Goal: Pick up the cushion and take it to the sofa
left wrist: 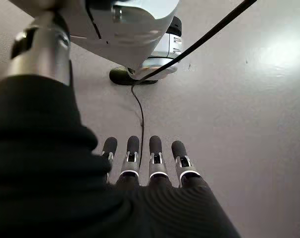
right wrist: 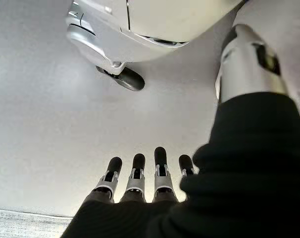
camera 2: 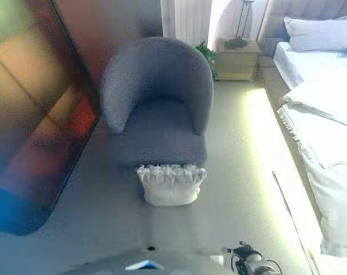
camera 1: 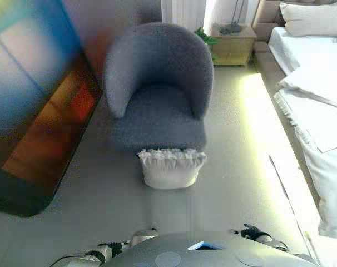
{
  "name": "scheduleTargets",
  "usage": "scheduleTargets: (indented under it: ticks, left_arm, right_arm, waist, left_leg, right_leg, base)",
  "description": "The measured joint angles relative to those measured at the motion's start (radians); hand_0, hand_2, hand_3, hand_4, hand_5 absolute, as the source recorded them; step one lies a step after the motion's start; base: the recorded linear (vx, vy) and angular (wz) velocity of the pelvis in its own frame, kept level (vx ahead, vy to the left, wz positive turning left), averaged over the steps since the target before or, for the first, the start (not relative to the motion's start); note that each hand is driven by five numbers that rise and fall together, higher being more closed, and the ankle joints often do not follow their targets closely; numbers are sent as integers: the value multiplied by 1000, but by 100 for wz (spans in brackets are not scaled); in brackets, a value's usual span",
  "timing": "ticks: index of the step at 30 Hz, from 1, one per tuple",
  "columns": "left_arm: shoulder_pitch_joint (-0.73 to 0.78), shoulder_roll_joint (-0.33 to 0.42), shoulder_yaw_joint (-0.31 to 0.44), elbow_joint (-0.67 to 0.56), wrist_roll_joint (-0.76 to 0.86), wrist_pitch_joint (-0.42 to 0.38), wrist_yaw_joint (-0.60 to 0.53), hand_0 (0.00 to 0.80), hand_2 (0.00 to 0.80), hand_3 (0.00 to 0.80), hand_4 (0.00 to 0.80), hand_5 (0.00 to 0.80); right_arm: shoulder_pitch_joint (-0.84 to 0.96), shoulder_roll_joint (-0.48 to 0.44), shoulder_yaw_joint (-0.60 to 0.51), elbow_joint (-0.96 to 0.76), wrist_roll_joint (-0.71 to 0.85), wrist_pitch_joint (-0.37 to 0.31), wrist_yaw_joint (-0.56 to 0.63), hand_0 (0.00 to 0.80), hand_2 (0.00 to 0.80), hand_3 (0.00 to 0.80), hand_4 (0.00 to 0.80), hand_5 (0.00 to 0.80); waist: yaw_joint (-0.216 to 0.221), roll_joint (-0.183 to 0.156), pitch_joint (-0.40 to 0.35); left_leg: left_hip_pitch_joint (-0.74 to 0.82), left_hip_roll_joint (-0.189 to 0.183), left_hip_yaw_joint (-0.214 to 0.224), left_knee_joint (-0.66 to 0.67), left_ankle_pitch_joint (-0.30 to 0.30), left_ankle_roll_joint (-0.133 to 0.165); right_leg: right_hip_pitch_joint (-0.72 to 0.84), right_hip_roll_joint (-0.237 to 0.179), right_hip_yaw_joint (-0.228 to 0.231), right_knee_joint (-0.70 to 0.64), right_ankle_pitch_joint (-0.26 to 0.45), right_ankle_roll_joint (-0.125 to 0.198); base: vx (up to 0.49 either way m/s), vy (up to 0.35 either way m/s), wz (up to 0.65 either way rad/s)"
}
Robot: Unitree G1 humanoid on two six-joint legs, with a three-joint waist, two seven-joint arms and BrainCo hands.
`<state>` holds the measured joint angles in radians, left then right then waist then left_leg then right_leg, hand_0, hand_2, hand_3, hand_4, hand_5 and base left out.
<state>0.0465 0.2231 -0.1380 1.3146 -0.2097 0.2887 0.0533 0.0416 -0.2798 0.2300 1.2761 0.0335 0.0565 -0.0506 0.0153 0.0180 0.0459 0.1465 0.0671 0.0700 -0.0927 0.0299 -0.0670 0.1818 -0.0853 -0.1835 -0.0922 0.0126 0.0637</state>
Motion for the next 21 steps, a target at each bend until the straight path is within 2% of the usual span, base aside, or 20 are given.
scheduleTargets:
  ticks: [21]
  left_arm:
    - [1,0,0,0,0,-2,-4,0,0,0,0,0]
  right_arm:
    - [0,0,0,0,0,8,5,0,0,0,0,0]
  waist:
    - [0,-1,-4]
  left_leg:
    - [1,-1,-7,0,1,0]
  right_leg:
    - [5,0,-7,1,-1,0]
  base:
    - [-1,0,1]
